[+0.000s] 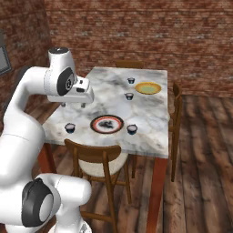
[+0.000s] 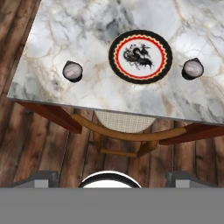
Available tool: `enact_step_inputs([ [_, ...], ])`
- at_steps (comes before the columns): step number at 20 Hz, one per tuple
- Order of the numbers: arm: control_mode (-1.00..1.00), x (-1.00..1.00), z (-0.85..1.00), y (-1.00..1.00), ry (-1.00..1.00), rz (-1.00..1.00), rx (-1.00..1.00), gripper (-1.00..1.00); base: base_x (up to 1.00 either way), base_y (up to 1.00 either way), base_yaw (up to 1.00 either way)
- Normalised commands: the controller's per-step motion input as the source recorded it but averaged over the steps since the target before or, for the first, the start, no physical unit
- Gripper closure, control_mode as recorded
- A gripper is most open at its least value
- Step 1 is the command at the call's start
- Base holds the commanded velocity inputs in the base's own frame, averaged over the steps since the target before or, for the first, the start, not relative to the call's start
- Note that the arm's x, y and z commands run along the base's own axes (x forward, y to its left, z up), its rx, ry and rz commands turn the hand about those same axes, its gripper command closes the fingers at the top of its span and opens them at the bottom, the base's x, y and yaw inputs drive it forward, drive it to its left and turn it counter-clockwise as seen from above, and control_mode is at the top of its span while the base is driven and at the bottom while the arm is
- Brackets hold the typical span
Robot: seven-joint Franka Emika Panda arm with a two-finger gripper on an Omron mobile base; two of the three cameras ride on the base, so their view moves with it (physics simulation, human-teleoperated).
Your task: Place two yogurt containers on each plate.
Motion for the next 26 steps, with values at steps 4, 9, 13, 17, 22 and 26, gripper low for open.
enact_step_inputs([
  [4, -1.0, -0.03, 0.0, 0.0, 0.0, 0.0, 0.01, -1.0, 0.0, 0.0, 0.0],
  [9, -1.0, 0.05, -0.07, 0.37, 0.0, -0.01, 0.01, -1.0, 0.0, 0.0, 0.0],
  [13, 1.0, 0.09, -0.05, 0.25, 0.0, -0.02, 0.0, -1.0, 0.33, 0.75, -0.08],
  [17, 1.0, 0.0, 0.0, 0.0, 0.0, 0.0, 0.0, -1.0, 0.41, 0.47, -0.08],
  [22, 1.0, 0.0, 0.0, 0.0, 0.0, 0.0, 0.0, -1.0, 0.17, -0.13, 0.0],
  [26, 1.0, 0.0, 0.0, 0.0, 0.0, 0.0, 0.0, -1.0, 0.09, -0.31, 0.0],
])
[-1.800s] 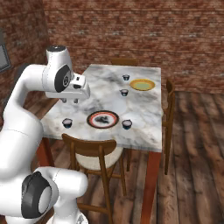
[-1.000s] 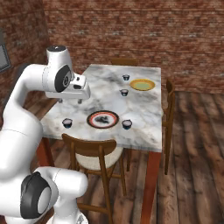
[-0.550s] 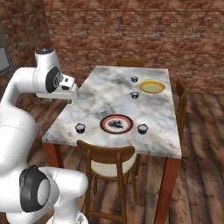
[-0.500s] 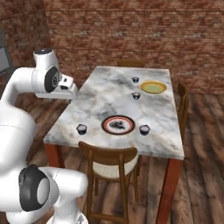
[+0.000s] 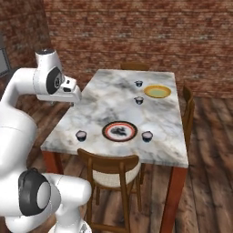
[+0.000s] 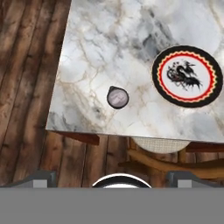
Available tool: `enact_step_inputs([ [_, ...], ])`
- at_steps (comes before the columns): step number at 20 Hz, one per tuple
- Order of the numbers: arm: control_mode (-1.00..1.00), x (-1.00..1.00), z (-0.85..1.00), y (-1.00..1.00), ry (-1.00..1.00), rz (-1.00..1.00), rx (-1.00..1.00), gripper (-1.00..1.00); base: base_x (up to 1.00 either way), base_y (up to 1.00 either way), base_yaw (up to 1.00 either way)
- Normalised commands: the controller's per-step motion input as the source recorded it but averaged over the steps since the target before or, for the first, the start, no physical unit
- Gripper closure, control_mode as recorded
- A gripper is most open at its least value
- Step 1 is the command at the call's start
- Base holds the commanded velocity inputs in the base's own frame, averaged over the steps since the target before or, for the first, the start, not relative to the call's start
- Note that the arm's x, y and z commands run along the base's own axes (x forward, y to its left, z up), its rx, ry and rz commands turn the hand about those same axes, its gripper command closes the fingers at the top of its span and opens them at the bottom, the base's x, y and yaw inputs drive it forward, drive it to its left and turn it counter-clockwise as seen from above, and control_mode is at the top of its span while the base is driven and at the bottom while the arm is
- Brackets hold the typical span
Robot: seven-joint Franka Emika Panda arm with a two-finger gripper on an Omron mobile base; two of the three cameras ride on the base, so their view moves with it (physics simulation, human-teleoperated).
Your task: Place two yogurt containers on each plate.
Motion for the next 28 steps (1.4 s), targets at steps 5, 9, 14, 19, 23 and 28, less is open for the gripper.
enact_step_inputs([
  [5, -1.0, 0.32, -0.32, -0.05, 0.0, 0.0, 0.0, -1.0, 0.07, -0.02, 0.0],
  [9, -1.0, 0.52, -0.63, 0.0, 0.06, 0.0, 0.0, -1.0, 0.0, 0.0, 0.0],
  [14, -1.0, 0.3, -0.63, 0.0, 0.05, 0.0, 0.0, -1.0, 0.0, 0.0, 0.0],
  [19, -1.0, 0.0, -0.74, 0.0, 0.01, 0.0, 0.0, -1.0, 0.0, 0.0, 0.0],
  [23, -1.0, 0.26, -0.57, 0.0, 0.0, 0.0, 0.0, -1.0, 0.0, 0.0, 0.0],
  [28, -1.0, 0.43, -0.39, 0.0, 0.0, 0.0, 0.0, -1.0, 0.0, 0.0, 0.0],
])
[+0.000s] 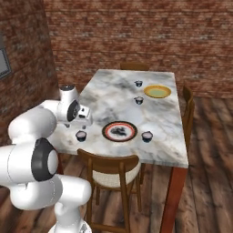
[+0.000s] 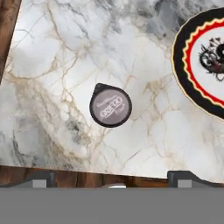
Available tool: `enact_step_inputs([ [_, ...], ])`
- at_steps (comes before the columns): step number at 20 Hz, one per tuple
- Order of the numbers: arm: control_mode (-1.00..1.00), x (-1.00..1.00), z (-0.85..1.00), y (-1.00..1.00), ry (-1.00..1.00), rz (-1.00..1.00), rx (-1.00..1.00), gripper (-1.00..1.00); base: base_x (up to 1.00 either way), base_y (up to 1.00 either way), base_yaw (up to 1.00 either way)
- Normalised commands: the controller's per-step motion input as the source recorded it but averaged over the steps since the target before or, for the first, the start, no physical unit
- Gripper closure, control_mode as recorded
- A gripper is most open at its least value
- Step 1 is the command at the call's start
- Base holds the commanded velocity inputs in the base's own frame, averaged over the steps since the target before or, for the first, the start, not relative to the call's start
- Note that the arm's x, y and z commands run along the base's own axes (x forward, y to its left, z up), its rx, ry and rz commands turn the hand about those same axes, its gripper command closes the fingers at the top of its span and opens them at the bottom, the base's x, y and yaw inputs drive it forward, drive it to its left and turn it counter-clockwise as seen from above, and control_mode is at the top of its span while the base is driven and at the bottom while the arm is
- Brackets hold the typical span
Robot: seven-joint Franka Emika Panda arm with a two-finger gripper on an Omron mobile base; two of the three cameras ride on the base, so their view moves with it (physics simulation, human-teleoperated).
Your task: Place two yogurt containers on each plate.
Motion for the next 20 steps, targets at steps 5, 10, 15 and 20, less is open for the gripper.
enact_step_inputs([
  [5, -1.0, 0.34, -0.35, 0.0, 0.0, 0.0, 0.0, -1.0, 0.0, 0.0, 0.0],
  [10, -1.0, 0.02, -0.3, 0.0, 0.02, 0.0, 0.0, -1.0, 0.0, 0.0, 0.0],
  [15, -1.0, 0.0, -0.32, 0.0, 0.01, 0.0, 0.0, -1.0, 0.0, 0.0, 0.0],
  [20, -1.0, 0.1, -0.25, 0.02, 0.0, 0.0, 0.0, -1.0, 0.0, 0.0, 0.0],
])
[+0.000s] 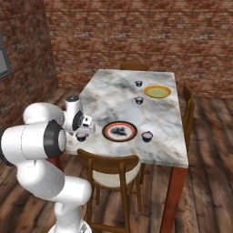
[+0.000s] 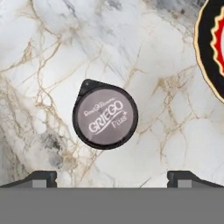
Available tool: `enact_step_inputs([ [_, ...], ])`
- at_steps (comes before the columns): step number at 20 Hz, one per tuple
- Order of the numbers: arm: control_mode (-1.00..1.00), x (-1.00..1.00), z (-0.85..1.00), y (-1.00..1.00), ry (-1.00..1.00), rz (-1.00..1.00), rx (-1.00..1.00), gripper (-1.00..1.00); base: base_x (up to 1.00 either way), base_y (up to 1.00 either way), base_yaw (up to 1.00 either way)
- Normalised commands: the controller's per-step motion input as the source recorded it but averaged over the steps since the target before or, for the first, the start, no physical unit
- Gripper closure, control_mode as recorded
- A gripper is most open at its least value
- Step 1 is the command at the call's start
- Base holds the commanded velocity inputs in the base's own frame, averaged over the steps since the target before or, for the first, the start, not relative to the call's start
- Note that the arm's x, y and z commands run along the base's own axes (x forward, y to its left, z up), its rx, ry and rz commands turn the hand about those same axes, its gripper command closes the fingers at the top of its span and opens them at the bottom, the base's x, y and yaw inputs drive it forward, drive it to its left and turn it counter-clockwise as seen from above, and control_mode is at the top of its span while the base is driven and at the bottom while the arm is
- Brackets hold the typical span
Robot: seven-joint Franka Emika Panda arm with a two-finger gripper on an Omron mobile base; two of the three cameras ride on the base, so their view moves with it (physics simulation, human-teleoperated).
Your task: Place two yogurt containers on each plate.
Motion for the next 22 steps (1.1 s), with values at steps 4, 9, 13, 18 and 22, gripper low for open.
enact_step_inputs([
  [4, -1.0, 0.3, -0.14, 0.18, 0.0, 0.0, 0.0, -1.0, 0.0, 0.0, 0.0],
  [9, -1.0, 0.22, -0.18, 0.12, 0.0, 0.0, 0.0, -1.0, 0.0, 0.0, 0.0],
  [13, -1.0, 0.02, -0.28, 0.0, 0.0, 0.0, 0.0, -1.0, 0.0, 0.0, 0.0],
  [18, -1.0, 0.05, -0.12, 0.0, 0.0, 0.0, 0.0, -1.0, 0.0, 0.0, 0.0],
  [22, -1.0, 0.06, -0.09, 0.0, 0.0, 0.0, 0.0, -1.0, 0.0, 0.0, 0.0],
])
